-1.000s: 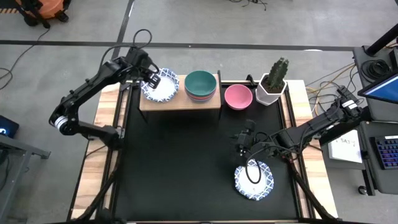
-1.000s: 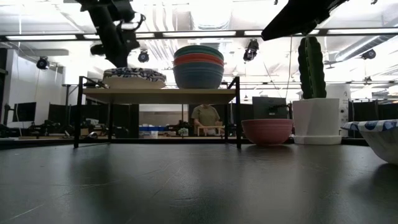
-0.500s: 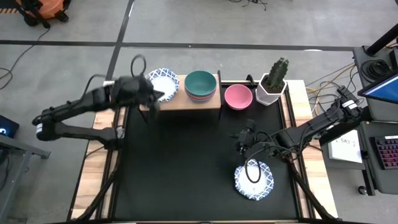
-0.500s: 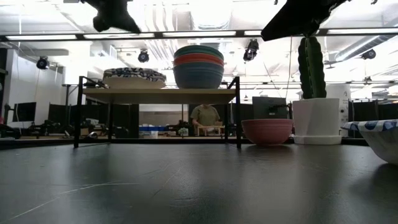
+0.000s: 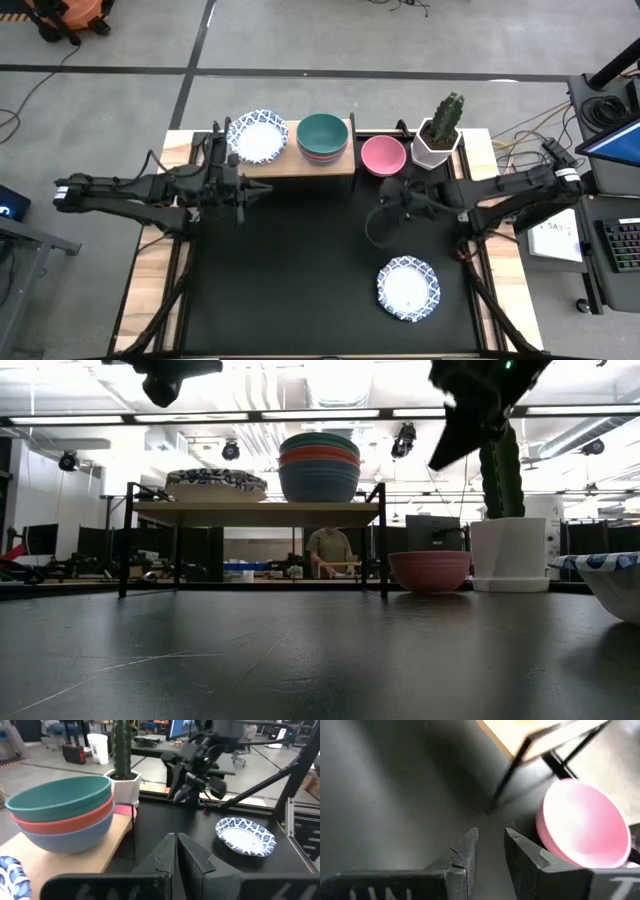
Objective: Place and stack bowls onto a shelf
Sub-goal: Stack the pink bowl on top of the green bowl on the shelf
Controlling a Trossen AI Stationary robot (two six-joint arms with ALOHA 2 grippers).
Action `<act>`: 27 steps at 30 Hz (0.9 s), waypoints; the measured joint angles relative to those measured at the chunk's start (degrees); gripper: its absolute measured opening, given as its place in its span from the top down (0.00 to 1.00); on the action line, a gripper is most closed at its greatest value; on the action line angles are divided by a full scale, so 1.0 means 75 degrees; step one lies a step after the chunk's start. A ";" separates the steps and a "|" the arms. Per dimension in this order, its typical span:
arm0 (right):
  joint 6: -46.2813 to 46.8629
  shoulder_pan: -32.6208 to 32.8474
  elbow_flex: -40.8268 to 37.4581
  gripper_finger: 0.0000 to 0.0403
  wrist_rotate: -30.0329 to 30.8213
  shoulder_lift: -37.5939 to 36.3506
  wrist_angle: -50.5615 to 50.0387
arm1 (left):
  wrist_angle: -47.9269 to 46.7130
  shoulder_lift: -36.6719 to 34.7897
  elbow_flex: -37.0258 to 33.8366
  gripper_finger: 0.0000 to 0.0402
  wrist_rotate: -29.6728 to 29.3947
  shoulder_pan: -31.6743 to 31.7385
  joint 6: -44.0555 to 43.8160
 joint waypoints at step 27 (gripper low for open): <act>-0.2607 -0.2523 -0.0208 0.79 -0.1507 -0.0003 -0.0331 | 0.0279 0.0406 0.0116 1.00 -0.0998 0.0007 0.1734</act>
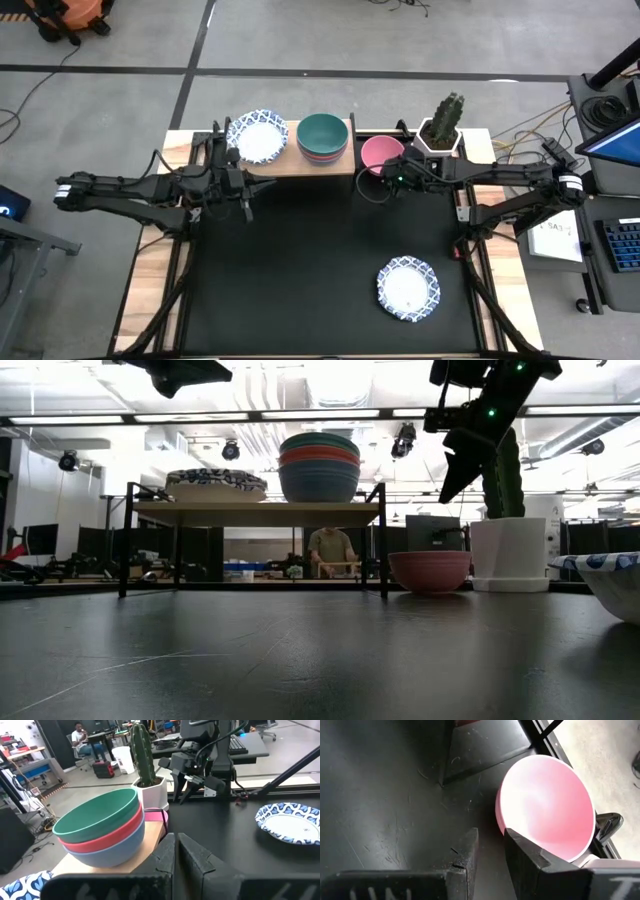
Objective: Place and stack bowls onto a shelf
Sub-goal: Stack the pink bowl on top of the green bowl on the shelf
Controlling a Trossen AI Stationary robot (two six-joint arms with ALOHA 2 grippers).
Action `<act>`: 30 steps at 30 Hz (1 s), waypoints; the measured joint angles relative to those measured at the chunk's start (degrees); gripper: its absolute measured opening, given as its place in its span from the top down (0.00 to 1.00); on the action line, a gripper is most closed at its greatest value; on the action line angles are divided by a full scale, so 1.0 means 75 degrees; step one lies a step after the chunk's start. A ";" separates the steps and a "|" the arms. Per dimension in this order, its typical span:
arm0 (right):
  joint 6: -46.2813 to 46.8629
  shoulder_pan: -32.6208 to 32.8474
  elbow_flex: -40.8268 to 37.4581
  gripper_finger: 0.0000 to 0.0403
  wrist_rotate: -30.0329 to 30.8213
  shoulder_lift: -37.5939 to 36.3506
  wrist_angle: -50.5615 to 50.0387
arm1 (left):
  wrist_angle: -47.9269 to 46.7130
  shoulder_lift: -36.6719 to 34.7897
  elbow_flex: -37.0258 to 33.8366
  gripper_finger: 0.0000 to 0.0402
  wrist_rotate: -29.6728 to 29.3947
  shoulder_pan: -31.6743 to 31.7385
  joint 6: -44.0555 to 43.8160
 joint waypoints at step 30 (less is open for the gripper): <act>-0.0973 -0.0612 -0.0877 0.63 -0.0060 0.0626 0.1185 | -0.0034 0.0058 -0.0012 1.00 0.0001 0.0003 0.0198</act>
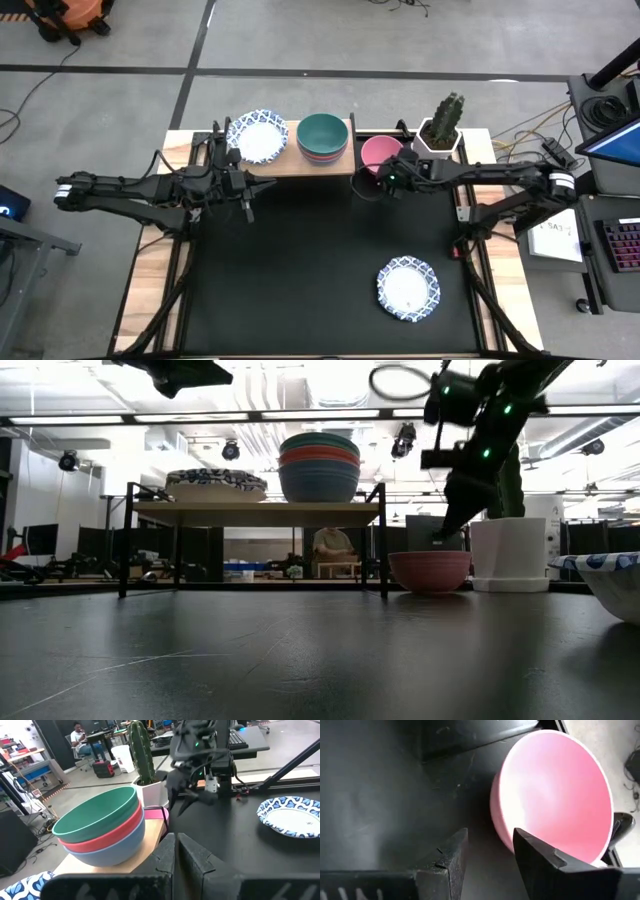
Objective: Place and stack bowls onto a shelf
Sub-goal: Stack the pink bowl on top of the green bowl on the shelf
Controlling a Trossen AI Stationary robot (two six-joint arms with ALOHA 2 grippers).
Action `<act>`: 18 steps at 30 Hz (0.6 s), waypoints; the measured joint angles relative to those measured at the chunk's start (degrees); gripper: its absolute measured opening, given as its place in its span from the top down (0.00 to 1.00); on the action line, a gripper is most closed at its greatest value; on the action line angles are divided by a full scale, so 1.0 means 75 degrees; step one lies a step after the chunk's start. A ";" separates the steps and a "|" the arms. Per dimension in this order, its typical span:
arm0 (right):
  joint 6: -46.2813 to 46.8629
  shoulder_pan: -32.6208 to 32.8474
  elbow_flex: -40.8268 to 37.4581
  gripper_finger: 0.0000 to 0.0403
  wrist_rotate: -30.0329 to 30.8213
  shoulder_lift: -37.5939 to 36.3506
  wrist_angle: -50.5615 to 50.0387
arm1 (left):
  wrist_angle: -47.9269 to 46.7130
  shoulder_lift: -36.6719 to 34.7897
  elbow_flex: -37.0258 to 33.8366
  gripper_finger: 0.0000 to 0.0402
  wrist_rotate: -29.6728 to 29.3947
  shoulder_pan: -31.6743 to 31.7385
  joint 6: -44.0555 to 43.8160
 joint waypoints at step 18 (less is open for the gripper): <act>-0.1101 -0.1221 0.0056 0.87 -0.1146 0.1391 0.0823 | -0.0016 0.0000 -0.0006 1.00 0.0002 0.0000 0.0003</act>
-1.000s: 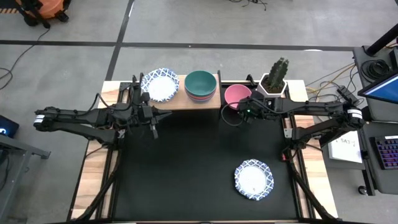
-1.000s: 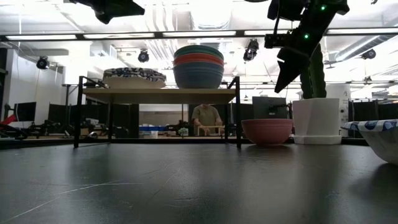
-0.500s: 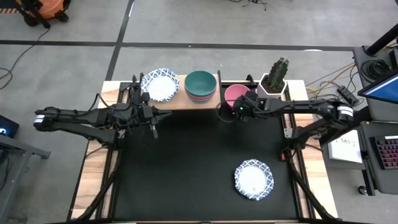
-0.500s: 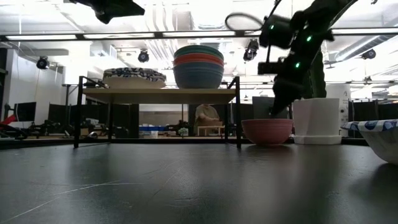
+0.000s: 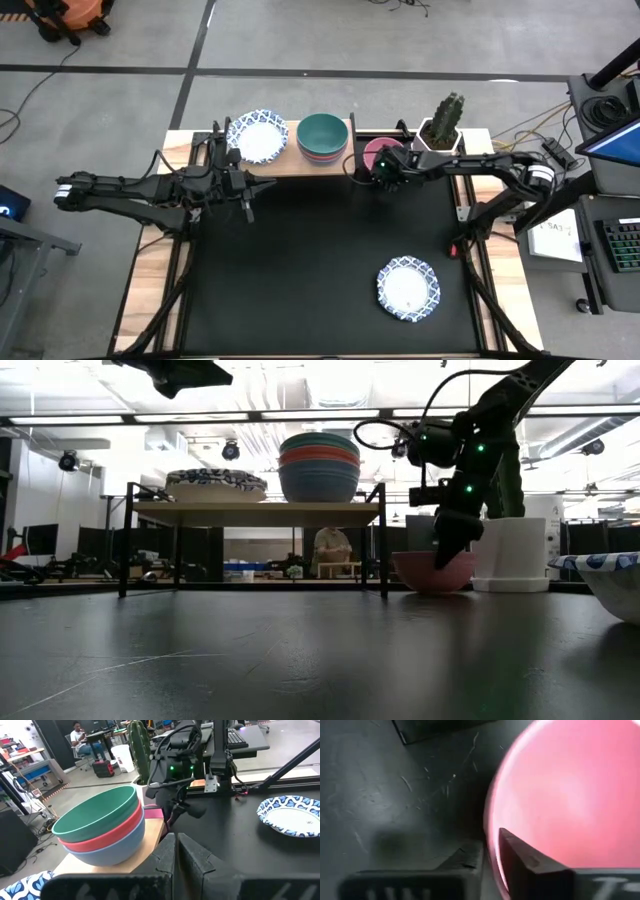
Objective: Place and stack bowls onto a shelf
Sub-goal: Stack the pink bowl on top of the green bowl on the shelf
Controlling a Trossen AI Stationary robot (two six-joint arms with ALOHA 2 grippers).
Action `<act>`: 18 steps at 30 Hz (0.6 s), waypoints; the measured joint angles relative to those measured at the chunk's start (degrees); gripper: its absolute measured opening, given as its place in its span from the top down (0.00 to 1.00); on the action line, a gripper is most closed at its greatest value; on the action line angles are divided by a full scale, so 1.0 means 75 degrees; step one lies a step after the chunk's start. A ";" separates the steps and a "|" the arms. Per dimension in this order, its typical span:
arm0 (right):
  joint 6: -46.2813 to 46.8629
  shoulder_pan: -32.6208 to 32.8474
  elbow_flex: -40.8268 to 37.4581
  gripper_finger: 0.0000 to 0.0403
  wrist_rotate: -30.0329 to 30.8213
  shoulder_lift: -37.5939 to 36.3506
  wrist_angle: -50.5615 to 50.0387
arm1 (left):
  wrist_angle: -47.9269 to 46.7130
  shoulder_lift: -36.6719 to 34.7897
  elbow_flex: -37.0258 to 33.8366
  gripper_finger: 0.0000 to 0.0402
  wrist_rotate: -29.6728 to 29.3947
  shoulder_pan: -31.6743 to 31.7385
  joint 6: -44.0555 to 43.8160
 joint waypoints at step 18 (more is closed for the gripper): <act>0.1561 0.1576 0.0301 0.98 -0.0258 -0.2545 -0.0463 | 0.0015 0.0000 -0.0012 1.00 0.0000 0.0000 0.0015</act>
